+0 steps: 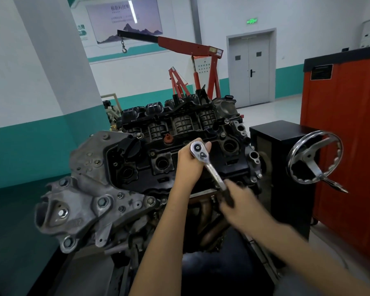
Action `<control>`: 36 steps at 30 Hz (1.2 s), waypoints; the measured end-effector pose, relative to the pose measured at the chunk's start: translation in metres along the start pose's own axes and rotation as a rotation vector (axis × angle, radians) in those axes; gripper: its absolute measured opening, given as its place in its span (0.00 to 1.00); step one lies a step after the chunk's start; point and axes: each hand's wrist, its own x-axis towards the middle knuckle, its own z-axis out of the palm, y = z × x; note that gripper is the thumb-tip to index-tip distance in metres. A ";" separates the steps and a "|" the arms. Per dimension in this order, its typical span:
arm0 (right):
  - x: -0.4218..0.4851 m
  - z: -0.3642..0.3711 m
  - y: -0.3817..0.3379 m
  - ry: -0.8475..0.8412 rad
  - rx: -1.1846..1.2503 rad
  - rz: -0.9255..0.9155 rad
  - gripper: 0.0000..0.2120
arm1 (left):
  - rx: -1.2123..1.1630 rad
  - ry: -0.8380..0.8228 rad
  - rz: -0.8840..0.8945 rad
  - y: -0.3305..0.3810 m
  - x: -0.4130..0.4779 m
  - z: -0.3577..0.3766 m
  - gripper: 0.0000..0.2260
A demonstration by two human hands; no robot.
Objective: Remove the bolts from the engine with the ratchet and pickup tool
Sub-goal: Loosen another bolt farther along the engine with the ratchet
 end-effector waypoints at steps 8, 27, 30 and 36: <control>0.055 -0.102 -0.002 -0.096 -0.706 -0.226 0.12 | -0.072 0.115 0.017 -0.005 -0.005 0.006 0.18; 0.071 -0.118 0.011 -0.139 -0.788 -0.293 0.10 | 0.082 -0.132 0.083 0.012 0.002 -0.005 0.17; 0.071 -0.107 0.008 -0.047 -0.773 -0.315 0.08 | -0.049 -0.031 0.083 0.002 -0.005 -0.006 0.12; -0.007 0.011 0.003 0.169 0.068 0.043 0.08 | -0.133 0.072 0.072 0.001 -0.004 0.016 0.19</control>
